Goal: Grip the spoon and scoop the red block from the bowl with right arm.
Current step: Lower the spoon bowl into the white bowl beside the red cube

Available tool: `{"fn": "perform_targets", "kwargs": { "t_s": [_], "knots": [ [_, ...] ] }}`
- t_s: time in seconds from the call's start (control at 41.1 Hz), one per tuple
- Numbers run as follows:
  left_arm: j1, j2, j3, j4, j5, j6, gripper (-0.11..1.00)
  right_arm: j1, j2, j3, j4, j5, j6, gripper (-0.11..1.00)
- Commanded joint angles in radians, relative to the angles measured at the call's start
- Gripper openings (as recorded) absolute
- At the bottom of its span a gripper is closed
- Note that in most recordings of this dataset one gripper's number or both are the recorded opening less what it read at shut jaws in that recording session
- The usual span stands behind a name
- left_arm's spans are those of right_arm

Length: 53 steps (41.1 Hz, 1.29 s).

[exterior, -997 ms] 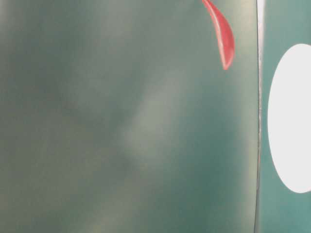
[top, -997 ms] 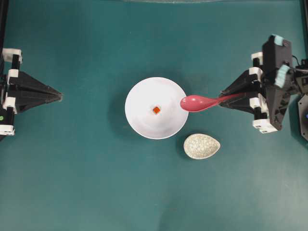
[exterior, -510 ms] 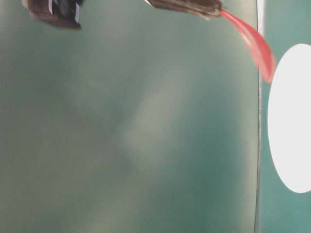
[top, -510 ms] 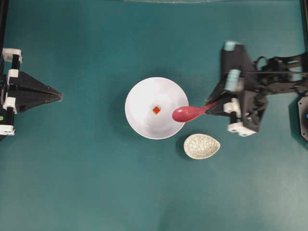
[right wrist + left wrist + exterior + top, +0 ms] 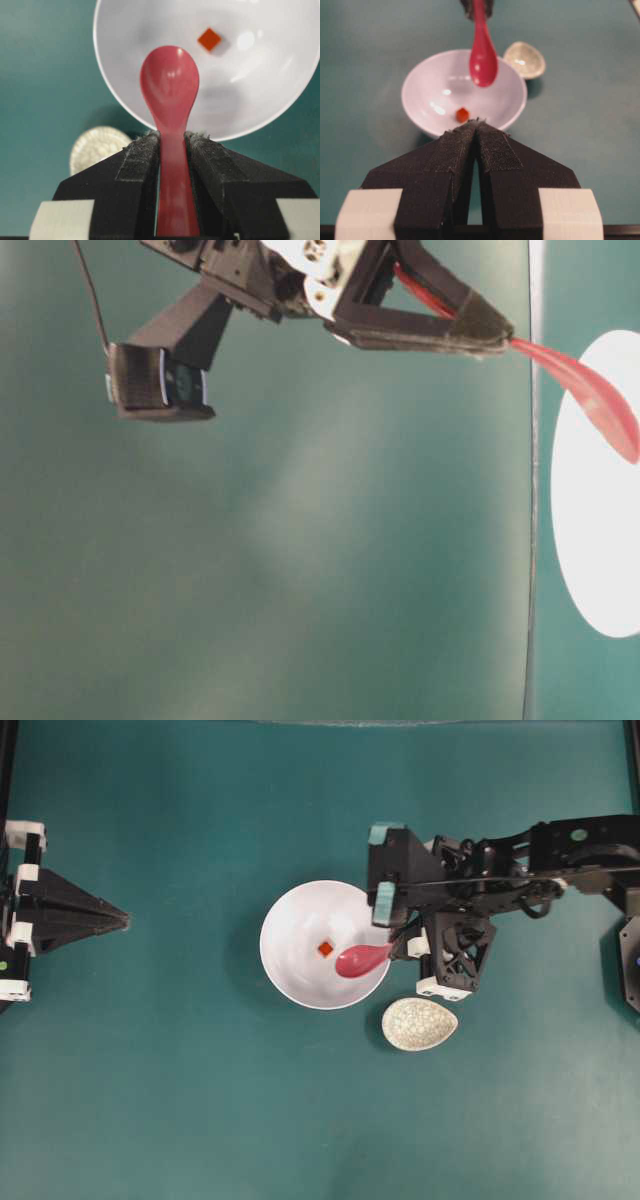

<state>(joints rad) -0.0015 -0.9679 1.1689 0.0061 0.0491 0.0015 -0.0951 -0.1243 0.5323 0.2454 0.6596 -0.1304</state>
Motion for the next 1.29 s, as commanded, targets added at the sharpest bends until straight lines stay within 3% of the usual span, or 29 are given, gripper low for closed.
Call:
{"fn": "perform_targets", "kwargs": {
  "t_s": [0.0, 0.972, 1.264],
  "knots": [
    [0.0, 0.008, -0.023, 0.003, -0.005, 0.0, -0.01, -0.003, 0.0, -0.029, -0.012, 0.015, 0.003, 0.25],
    [-0.002, 0.005, -0.023, 0.003, -0.006, 0.0, -0.01, -0.031, 0.135, -0.1, -0.055, -0.005, 0.0, 0.25],
    [0.0, 0.006, -0.021, 0.003, -0.006, 0.0, -0.01, -0.031, 0.167, -0.132, -0.057, -0.06, 0.002, 0.25]
  ]
}}
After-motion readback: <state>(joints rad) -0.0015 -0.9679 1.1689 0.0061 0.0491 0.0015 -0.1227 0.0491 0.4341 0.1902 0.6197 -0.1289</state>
